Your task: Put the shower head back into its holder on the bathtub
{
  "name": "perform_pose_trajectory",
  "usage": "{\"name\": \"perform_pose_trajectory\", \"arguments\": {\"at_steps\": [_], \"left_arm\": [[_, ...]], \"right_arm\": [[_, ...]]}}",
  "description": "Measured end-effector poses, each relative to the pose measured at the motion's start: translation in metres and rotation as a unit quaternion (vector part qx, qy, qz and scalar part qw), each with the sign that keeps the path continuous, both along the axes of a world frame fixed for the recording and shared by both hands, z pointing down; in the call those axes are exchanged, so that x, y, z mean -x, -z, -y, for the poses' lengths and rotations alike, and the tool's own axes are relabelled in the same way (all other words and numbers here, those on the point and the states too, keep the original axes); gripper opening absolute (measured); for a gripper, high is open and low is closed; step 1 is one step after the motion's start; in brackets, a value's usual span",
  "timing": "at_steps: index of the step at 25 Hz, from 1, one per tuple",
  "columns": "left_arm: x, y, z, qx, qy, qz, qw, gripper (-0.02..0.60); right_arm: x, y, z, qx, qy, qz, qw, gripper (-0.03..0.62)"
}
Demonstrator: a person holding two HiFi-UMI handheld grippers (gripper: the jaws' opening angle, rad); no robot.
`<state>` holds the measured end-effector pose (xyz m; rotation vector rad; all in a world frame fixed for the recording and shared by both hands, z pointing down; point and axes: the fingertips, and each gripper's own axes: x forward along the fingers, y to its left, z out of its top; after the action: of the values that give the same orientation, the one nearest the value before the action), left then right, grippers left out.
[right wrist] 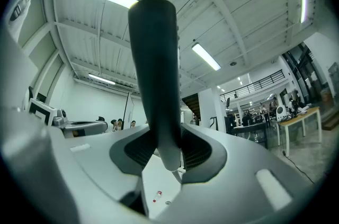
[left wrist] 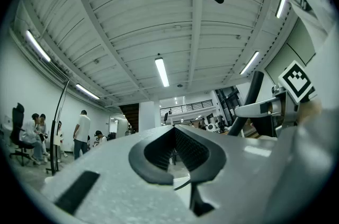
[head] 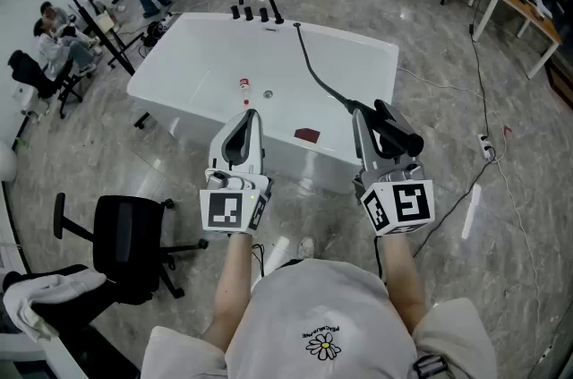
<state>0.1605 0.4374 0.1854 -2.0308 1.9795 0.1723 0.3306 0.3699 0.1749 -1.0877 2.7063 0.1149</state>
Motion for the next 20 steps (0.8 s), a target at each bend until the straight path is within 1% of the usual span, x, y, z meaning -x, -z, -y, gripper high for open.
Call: {"name": "perform_pose_trajectory", "arguments": {"at_steps": [11,20], "left_arm": [[0.010,-0.007,0.009,0.004,-0.007,-0.002,1.0000,0.000],[0.031,-0.019,0.020,0.019,-0.010,-0.016,0.9996,0.000]], "right_arm": [[0.004,0.013,0.007,-0.014,-0.011,0.011,1.000,0.138],[0.026,0.025,0.009,-0.034,0.002,0.009,0.999,0.138]]}}
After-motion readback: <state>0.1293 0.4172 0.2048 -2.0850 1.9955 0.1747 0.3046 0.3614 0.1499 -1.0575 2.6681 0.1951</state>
